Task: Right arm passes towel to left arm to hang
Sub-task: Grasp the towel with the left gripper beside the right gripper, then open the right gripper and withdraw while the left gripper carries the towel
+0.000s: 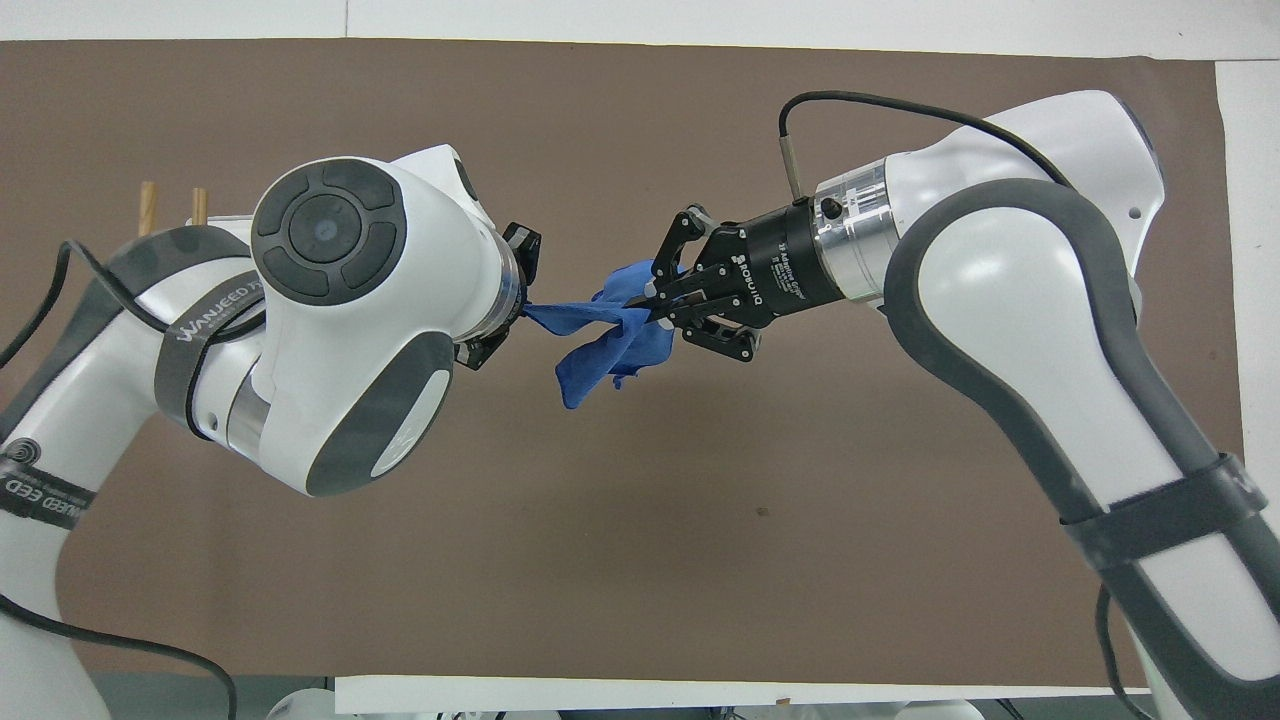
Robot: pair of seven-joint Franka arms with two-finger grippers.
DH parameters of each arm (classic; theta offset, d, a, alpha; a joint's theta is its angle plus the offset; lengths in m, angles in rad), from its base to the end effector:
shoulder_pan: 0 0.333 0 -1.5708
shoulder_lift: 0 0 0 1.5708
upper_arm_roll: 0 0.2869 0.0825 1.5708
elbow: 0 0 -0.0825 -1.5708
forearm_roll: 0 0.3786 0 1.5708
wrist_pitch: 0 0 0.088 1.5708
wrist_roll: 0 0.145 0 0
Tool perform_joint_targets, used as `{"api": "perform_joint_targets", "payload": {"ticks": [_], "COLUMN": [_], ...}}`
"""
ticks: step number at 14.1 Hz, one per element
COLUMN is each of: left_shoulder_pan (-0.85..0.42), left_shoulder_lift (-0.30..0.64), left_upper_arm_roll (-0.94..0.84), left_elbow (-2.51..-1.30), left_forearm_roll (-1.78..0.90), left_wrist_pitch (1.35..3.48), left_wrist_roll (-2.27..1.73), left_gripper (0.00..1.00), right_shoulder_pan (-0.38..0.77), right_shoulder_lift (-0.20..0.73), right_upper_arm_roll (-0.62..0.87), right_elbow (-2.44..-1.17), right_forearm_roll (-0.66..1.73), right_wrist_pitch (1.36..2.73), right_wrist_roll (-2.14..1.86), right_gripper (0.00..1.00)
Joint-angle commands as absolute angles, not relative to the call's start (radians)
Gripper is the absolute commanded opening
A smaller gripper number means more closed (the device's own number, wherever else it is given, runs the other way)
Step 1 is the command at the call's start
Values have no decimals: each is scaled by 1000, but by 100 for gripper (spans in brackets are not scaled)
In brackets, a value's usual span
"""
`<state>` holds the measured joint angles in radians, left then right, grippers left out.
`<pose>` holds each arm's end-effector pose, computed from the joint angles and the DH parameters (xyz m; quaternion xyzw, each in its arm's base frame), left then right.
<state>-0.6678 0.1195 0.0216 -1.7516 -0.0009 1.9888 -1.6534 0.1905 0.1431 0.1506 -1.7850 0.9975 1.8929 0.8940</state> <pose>0.4840 -0.3656 0.4412 0.8743 0.4818 0.0248 0.0533 0.5418 0.2865 0.4520 -0.7964 0.3918 0.2798 0.3661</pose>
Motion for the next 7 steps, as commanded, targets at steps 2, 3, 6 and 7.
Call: {"api": "perform_joint_targets", "payload": {"ticks": [2,3,6,7], "left_shoulder_pan": [-617,-606,-588,-556], "left_shoulder_lift": [121,121,118,114], "left_upper_arm_roll": [29,29,31,34], "left_elbow": [-1694,-1684,-1680,-1680], "left_forearm_roll": [77,78,120,124], "left_wrist_pitch": [1910,1895,1882,1876], "left_wrist_roll": [-1553,-1537,-1514,-1487], "left_gripper": [0,0,0,0], "right_shoulder_pan": [186,184,178,169], "right_shoulder_lift": [130,130,109,83], "right_upper_arm_roll": [153,153,149,147], "right_elbow": [-1799,-1799,-1775,-1773], "right_forearm_roll": [1002,1000,770,644], "right_wrist_pitch": [1916,1914,1916,1910], "right_wrist_roll": [900,900,882,849], "right_gripper": [7,51,99,99]}}
